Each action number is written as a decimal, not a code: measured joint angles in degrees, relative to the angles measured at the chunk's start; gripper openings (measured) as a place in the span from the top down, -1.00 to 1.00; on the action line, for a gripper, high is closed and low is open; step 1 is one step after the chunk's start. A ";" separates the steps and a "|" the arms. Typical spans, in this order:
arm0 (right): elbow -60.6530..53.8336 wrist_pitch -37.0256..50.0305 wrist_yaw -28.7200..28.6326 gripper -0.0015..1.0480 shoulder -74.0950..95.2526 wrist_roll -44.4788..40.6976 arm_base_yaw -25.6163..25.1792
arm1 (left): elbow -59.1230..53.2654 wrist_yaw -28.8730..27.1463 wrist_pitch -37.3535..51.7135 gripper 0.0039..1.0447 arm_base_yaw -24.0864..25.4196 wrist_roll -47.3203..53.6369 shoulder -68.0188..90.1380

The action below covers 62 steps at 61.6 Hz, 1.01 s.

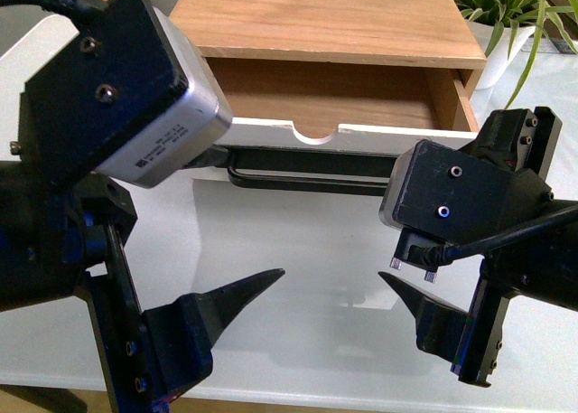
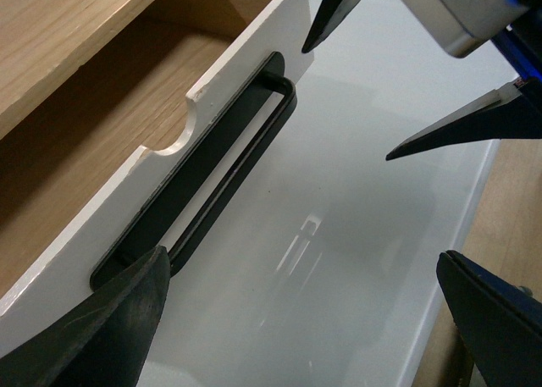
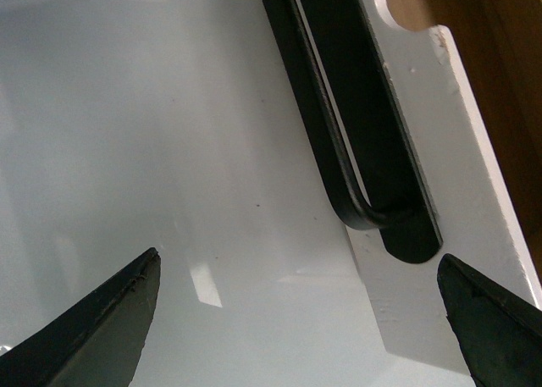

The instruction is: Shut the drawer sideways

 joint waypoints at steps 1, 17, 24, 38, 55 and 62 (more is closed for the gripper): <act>0.15 0.09 -0.07 -0.83 0.22 -0.07 0.09 | 0.09 0.13 0.02 -0.84 -0.04 0.26 0.31; 3.21 0.24 -1.36 -0.83 3.50 -0.11 0.59 | 2.25 1.68 -0.07 -0.84 -0.61 3.76 4.74; 3.93 0.24 -1.55 -0.83 4.17 -0.11 0.87 | 3.04 1.84 -0.13 -0.84 -0.61 4.11 5.81; 5.31 0.22 -1.75 -0.83 5.49 -0.11 1.27 | 5.01 2.56 -1.11 -0.84 -0.48 4.94 7.65; 6.54 0.22 -1.95 -0.83 6.80 -0.11 1.77 | 8.11 2.78 -2.34 -0.84 -0.22 5.60 10.49; 7.02 0.20 -1.97 -0.83 7.32 -0.11 1.90 | 9.60 2.84 -2.80 -0.84 -0.24 5.95 11.80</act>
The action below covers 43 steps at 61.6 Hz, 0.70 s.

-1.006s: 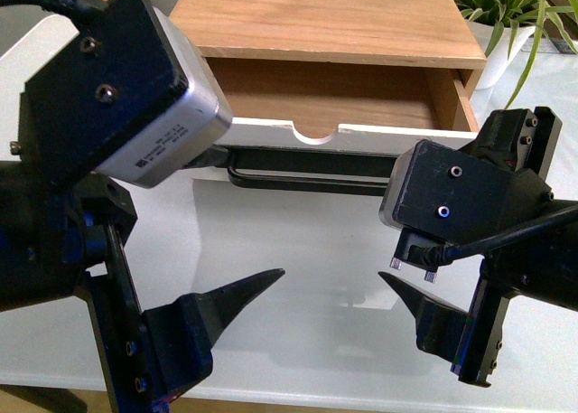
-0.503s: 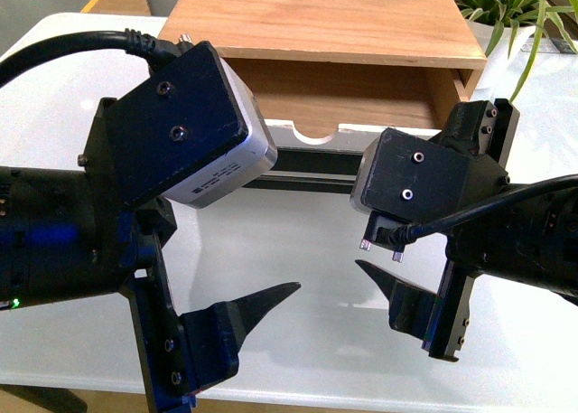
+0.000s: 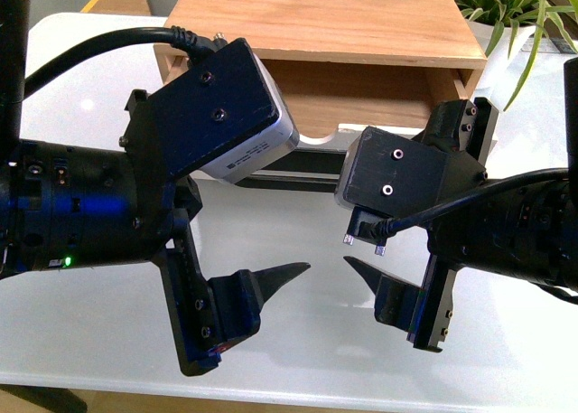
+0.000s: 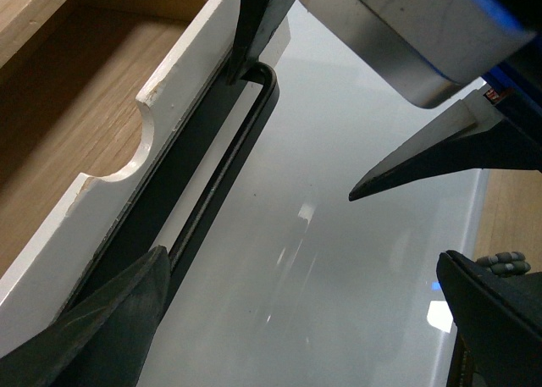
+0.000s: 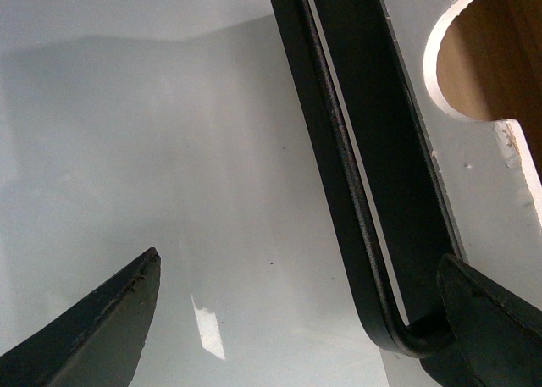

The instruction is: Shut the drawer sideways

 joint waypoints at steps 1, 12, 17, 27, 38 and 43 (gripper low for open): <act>0.02 -0.02 0.00 -0.83 0.02 0.00 0.00 | 0.07 0.02 -0.02 -0.84 0.00 0.00 0.07; 0.35 -0.02 -0.22 -0.83 0.20 0.00 0.09 | 2.05 0.09 -0.70 -0.84 0.00 0.09 1.97; 0.55 -0.02 -0.28 -0.83 0.31 0.00 0.09 | 2.78 0.07 -1.05 -0.84 0.00 0.24 2.82; 0.92 -0.04 -0.46 -0.83 0.72 0.00 0.09 | 4.26 0.07 -1.84 -0.84 0.02 0.48 4.22; 1.27 -0.35 -0.76 -0.83 1.03 0.02 0.07 | 6.19 0.07 -2.80 -0.84 0.24 0.70 5.55; 1.42 -0.37 -0.81 -0.83 1.16 0.02 0.07 | 6.75 0.07 -3.13 -0.84 0.37 0.85 6.12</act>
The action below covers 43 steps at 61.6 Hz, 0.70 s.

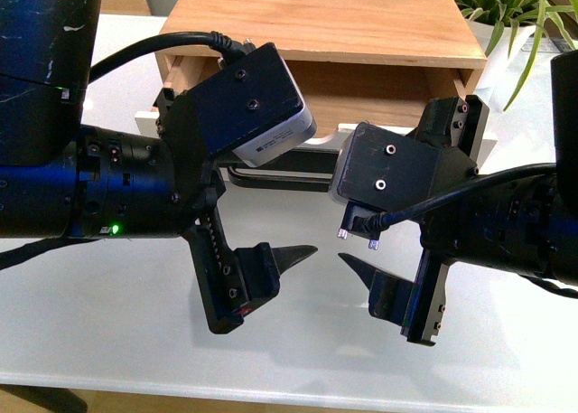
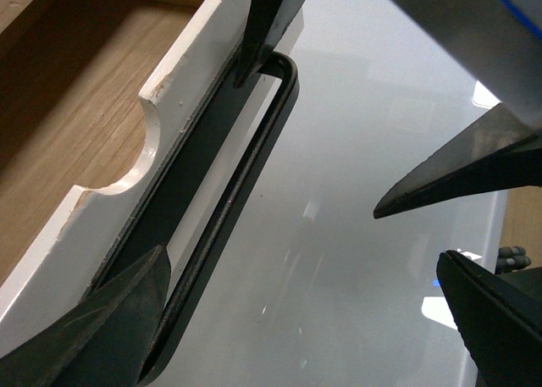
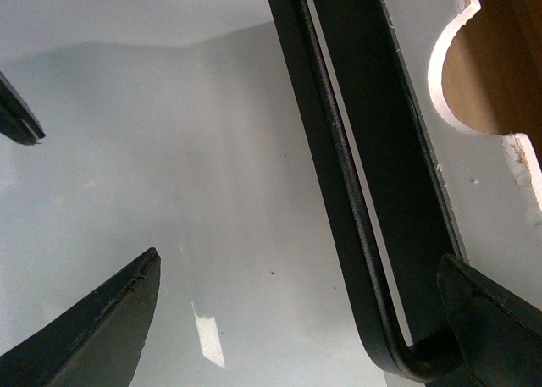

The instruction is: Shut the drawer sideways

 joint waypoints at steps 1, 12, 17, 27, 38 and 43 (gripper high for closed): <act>0.04 0.00 0.00 -0.83 0.02 0.00 -0.02 | 0.04 0.00 -0.04 -0.84 0.02 0.02 0.04; 0.26 -0.15 -0.09 -0.83 0.35 -0.02 -0.04 | 1.22 0.00 -0.79 -0.84 0.15 0.15 1.27; 0.31 -0.26 -0.24 -0.83 0.55 -0.02 -0.04 | 1.79 0.02 -1.01 -0.84 0.22 0.22 1.90; 0.50 -0.31 -0.37 -0.83 1.01 0.00 -0.24 | 3.23 -0.02 -1.68 -0.84 0.26 0.28 3.10; 0.79 -0.46 -0.57 -0.83 1.31 -0.02 -0.39 | 4.57 -0.22 -2.43 -0.84 0.24 0.35 4.17; 0.90 -0.59 -0.68 -0.83 1.44 -0.04 -0.50 | 5.16 -0.31 -2.80 -0.84 0.24 0.50 4.59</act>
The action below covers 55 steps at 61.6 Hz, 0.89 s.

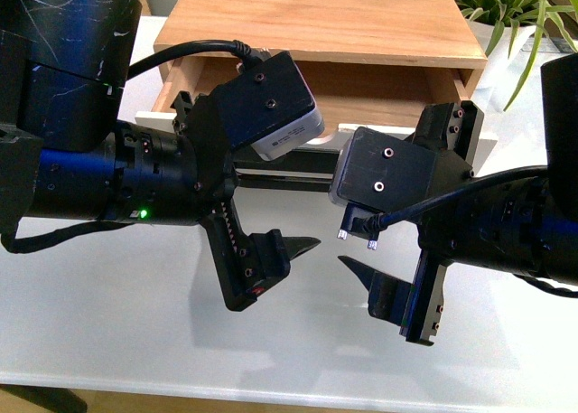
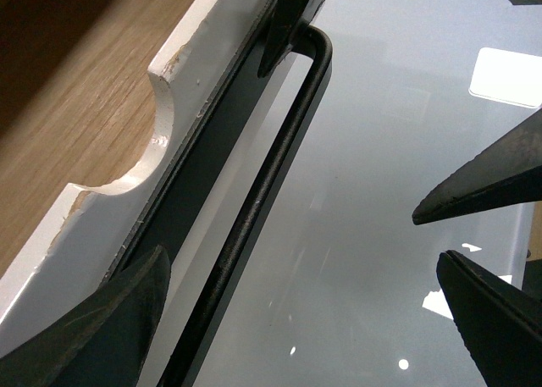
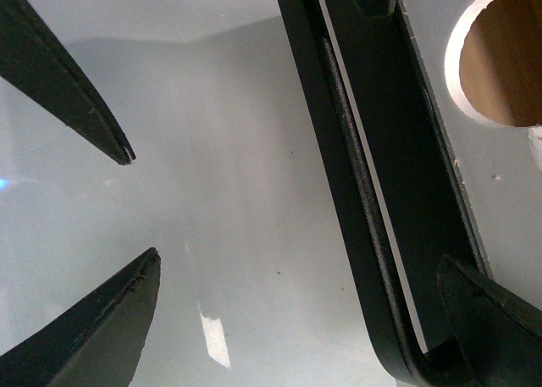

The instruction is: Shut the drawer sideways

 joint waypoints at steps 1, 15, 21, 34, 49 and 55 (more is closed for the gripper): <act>0.02 -0.02 -0.02 -0.83 0.04 0.00 -0.02 | 0.09 -0.07 -0.02 -0.84 0.02 0.02 0.07; 0.13 -0.15 -0.17 -0.83 0.37 0.00 -0.20 | 1.20 -0.57 -0.63 -0.84 0.02 0.24 0.96; 0.13 -0.07 -0.20 -0.83 0.79 0.02 -0.22 | 1.31 -0.70 -0.96 -0.84 0.00 0.46 1.25; 0.15 0.92 -0.13 -0.83 1.53 0.02 -0.22 | 1.31 -1.68 -1.03 -0.84 0.00 1.49 1.44; 0.28 2.62 1.03 -0.83 2.67 0.02 -0.22 | 1.57 -2.51 -1.05 -0.84 0.00 1.64 1.46; 0.42 2.82 1.16 -0.83 2.82 0.04 -0.24 | 1.84 -2.60 -1.46 -0.84 0.00 1.64 1.46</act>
